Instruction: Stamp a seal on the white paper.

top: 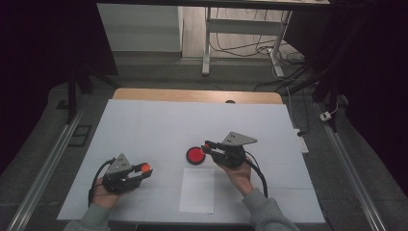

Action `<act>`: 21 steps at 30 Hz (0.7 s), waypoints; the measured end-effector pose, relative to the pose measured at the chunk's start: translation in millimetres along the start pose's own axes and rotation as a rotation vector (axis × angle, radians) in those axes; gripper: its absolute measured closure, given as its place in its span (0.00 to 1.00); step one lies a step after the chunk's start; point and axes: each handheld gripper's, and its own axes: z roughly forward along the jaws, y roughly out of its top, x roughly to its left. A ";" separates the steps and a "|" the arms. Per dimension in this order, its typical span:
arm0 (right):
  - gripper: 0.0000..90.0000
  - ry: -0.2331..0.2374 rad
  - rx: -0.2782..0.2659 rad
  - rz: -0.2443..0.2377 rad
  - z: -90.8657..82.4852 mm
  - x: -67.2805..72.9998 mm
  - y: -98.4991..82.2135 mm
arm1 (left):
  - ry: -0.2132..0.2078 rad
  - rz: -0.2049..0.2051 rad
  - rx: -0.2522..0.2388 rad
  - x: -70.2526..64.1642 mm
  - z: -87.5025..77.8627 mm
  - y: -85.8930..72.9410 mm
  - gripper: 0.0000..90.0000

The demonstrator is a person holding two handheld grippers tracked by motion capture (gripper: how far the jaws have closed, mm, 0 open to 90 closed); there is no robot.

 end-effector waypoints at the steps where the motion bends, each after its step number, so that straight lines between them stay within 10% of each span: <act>1: 0.81 0.000 0.000 0.000 -0.3 0.1 0.0 | 0.000 0.001 0.000 0.0 -0.1 0.0 0.72; 21: 0.81 0.004 -0.001 -0.007 -6.5 2.1 -0.4 | 0.000 -0.002 0.000 0.8 -0.2 -0.1 0.72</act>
